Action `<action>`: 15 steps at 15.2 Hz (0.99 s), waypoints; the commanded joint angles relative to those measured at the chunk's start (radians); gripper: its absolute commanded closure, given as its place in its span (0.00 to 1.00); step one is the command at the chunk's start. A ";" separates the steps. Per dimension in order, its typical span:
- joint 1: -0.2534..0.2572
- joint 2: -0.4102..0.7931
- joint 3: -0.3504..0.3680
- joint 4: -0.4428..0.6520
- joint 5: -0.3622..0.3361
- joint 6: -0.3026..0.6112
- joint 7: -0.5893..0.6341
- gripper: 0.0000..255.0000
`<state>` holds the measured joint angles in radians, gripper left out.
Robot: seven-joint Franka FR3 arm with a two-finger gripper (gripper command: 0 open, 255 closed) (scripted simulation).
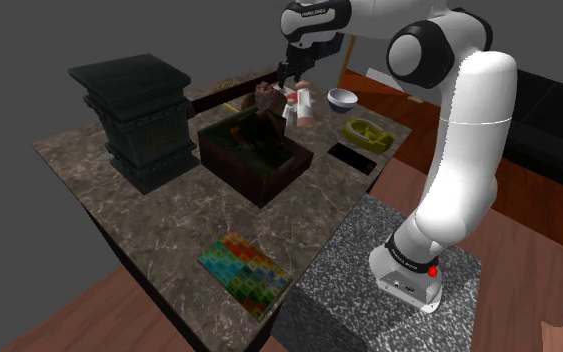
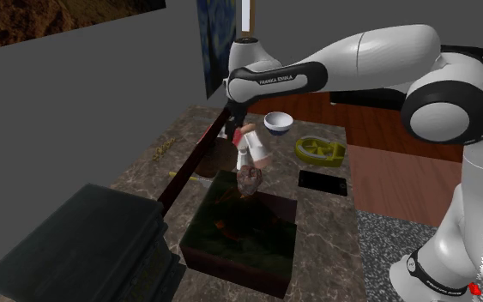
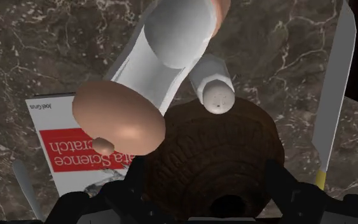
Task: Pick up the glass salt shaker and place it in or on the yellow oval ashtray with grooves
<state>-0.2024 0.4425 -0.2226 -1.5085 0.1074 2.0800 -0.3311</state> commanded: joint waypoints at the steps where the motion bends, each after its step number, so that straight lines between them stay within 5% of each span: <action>1: 0.000 0.014 0.005 -0.031 0.002 -0.107 0.001 0.00; 13: -0.011 0.027 0.020 -0.059 0.000 -0.065 0.002 0.00; 14: -0.011 0.026 0.020 -0.060 0.000 -0.065 0.002 1.00; 15: -0.011 0.026 0.020 -0.059 0.000 -0.065 0.002 1.00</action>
<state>-0.2133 0.4685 -0.2029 -1.5679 0.1069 2.0160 -0.3289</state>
